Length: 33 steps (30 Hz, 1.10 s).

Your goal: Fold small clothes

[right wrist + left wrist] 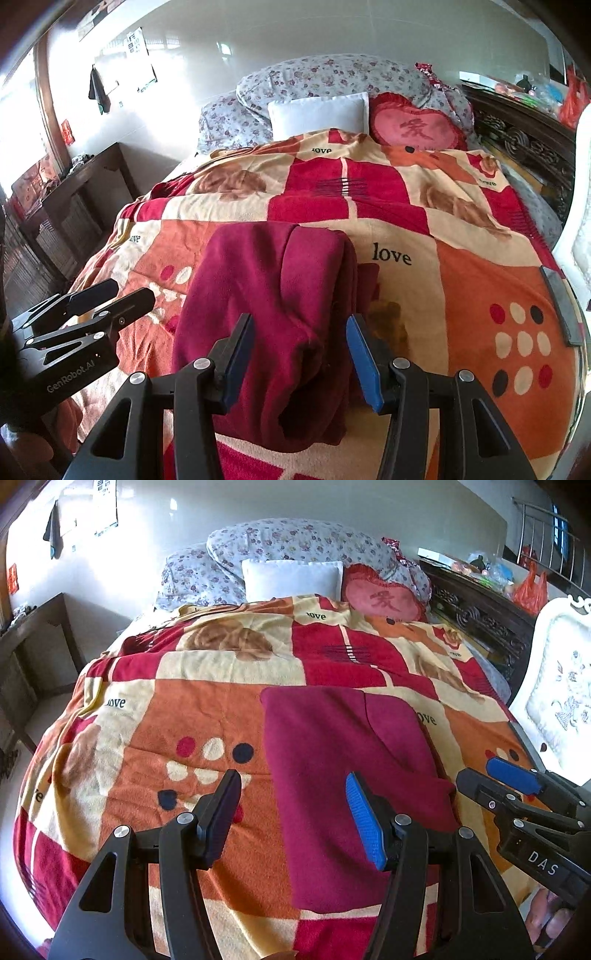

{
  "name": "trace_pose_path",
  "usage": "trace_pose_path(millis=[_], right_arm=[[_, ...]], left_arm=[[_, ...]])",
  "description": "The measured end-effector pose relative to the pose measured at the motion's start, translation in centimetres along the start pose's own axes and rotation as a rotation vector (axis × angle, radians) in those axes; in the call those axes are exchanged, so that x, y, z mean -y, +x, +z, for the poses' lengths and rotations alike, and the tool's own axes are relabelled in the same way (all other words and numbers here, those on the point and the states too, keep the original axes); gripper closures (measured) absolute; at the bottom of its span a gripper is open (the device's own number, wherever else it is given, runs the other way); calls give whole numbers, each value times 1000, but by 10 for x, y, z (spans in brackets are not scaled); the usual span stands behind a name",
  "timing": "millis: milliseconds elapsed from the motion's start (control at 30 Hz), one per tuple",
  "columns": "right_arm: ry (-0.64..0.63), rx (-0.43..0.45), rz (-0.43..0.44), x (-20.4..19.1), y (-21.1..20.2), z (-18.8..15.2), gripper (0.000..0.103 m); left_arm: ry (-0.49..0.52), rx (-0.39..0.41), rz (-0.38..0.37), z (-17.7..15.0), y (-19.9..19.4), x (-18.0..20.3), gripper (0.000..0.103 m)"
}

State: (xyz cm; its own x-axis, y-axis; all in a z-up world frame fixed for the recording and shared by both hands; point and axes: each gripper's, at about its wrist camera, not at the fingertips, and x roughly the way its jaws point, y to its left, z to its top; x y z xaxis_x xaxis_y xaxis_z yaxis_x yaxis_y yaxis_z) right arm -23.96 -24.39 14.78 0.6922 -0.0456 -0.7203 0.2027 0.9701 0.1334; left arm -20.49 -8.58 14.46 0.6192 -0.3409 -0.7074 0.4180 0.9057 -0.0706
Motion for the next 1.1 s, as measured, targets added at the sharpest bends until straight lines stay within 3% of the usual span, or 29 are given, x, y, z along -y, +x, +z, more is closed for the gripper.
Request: trace_pose_path(millis=[1100], right_arm=[[21,-37,9,3,8,-4,53]], left_arm=[[11,-25,-3,-4,6,6,44]])
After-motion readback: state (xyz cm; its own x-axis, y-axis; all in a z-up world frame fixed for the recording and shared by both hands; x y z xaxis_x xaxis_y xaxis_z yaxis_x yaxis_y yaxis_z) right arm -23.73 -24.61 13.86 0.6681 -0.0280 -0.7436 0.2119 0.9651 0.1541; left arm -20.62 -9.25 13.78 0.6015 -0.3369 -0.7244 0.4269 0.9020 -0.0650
